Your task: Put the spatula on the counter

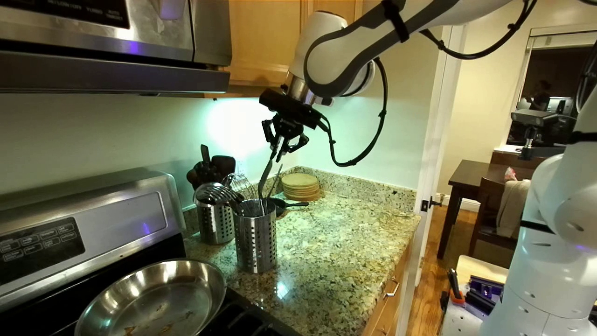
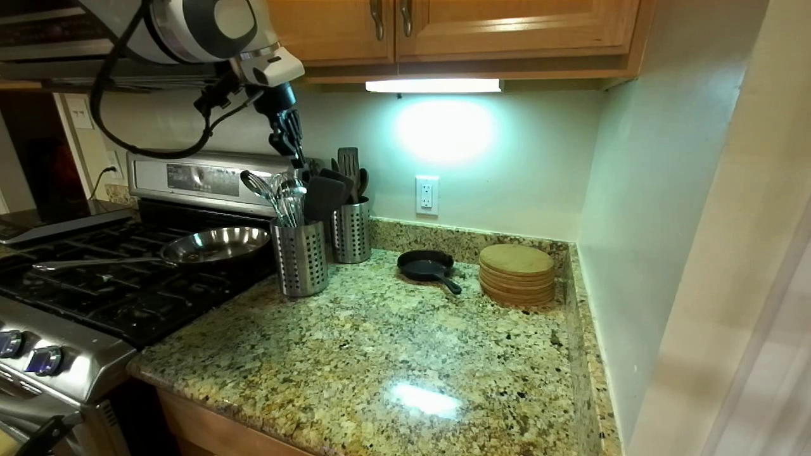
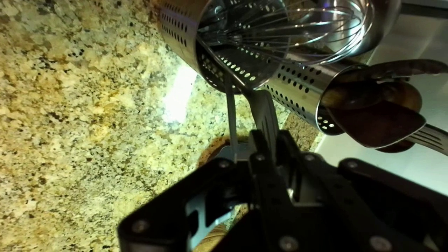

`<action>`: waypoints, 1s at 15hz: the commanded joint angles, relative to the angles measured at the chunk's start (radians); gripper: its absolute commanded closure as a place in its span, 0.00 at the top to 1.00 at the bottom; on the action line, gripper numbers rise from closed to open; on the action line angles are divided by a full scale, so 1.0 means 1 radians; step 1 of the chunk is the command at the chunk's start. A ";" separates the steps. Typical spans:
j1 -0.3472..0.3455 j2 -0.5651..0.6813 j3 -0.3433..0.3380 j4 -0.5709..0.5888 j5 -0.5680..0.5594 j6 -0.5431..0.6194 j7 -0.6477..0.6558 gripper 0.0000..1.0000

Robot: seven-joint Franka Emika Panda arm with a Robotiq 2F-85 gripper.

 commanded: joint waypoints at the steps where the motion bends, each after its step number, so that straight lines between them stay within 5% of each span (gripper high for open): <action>1: -0.017 -0.028 0.002 -0.028 -0.031 -0.008 -0.017 0.45; 9: -0.052 -0.010 -0.036 -0.044 -0.018 -0.001 -0.046 0.97; 15: -0.047 0.035 -0.056 -0.031 0.027 -0.009 -0.097 1.00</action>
